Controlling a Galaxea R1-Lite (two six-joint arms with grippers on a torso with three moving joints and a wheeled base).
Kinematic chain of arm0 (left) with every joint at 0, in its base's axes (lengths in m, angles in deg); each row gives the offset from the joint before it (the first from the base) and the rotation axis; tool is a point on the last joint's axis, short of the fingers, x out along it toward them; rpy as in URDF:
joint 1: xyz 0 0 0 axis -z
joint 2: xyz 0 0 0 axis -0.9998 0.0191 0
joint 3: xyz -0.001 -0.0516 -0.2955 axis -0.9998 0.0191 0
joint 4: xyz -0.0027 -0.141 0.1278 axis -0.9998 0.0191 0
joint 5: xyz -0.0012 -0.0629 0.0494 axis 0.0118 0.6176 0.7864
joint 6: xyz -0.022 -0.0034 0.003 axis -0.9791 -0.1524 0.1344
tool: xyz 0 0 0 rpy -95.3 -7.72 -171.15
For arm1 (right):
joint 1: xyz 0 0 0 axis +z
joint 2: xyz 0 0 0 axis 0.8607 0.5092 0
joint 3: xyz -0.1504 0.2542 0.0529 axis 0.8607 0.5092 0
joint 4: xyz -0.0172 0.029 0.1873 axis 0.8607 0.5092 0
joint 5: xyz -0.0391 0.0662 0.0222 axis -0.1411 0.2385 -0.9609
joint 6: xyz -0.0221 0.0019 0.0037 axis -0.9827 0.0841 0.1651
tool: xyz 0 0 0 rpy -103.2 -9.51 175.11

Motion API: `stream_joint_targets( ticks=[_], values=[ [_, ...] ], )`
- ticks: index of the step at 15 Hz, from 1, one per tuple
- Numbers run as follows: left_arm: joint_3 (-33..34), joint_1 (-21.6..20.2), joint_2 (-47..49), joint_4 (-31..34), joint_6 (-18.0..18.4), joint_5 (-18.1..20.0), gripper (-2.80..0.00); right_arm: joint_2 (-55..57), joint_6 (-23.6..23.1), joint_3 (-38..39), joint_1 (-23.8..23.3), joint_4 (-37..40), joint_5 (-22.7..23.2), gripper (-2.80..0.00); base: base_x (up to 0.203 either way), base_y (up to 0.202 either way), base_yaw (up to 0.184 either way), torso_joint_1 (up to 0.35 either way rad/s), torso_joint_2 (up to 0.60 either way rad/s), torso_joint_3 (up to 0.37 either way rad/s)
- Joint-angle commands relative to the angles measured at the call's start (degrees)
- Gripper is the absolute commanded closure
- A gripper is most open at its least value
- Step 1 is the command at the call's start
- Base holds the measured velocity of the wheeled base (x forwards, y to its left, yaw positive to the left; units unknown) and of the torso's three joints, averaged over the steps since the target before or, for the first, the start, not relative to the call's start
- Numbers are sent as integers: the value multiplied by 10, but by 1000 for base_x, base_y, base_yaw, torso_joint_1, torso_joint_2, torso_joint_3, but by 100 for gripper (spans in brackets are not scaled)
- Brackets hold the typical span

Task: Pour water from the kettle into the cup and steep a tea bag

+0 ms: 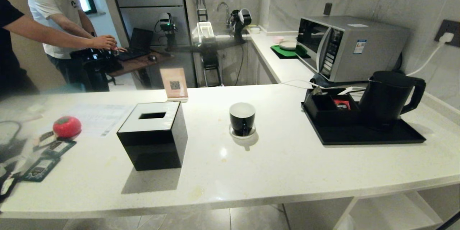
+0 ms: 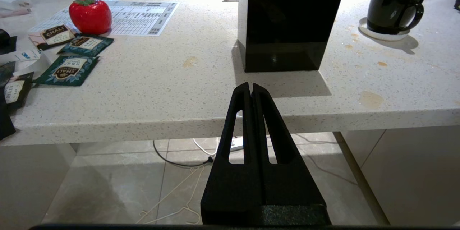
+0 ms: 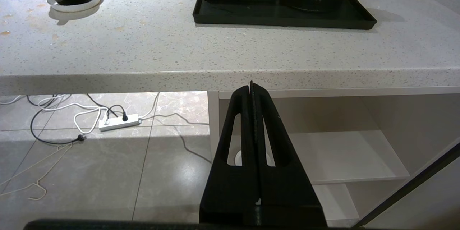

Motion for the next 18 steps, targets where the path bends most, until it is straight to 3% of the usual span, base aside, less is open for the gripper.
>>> stream_joint_targets(
  ticks=[1,18],
  values=[
    [0,0,1,0,0,0,0,0,-1,0,0,0,0,0,0,0,0,0,0,0],
    [0,0,1,0,0,0,0,0,-3,2,0,-3,0,0,0,0,0,0,0,0]
  ],
)
